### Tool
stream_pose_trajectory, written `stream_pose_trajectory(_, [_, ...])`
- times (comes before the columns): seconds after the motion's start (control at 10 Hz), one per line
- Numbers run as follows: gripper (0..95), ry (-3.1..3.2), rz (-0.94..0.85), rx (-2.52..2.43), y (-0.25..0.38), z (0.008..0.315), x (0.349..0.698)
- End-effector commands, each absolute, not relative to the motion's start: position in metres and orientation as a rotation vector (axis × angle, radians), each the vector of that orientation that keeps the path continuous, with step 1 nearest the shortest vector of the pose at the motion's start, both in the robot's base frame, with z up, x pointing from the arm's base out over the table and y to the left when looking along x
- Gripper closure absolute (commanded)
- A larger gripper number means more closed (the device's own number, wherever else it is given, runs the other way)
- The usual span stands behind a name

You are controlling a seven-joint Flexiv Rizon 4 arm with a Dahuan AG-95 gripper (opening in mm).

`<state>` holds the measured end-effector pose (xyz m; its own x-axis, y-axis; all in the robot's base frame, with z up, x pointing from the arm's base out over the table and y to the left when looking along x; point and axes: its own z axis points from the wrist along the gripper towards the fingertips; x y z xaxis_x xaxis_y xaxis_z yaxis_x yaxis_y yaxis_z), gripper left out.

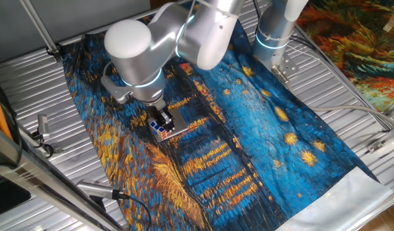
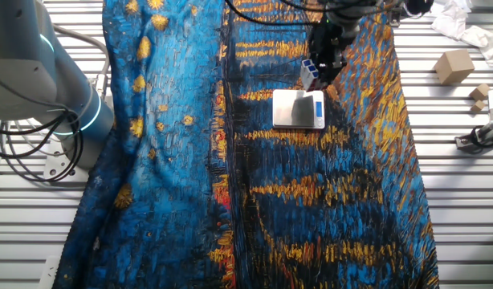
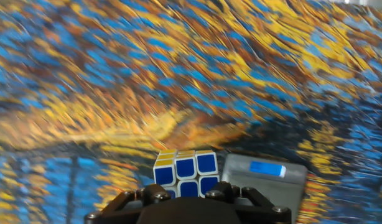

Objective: Place the block on the scale

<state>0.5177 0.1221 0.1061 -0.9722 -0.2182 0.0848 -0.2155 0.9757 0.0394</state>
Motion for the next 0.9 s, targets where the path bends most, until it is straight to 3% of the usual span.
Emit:
stream_pose_trajectory(0.1, [95.0, -3.036, -0.041, 0.333, 0.1218, 0.1070, 0.5166])
stream_pose_trajectory(0.6, [95.0, -3.071, -0.125, 0.264, 0.1218, 0.1072, 0.5166])
stream_pose_trajectory(0.9, [95.0, -3.047, -0.079, 0.220, 0.1218, 0.1072, 0.5166])
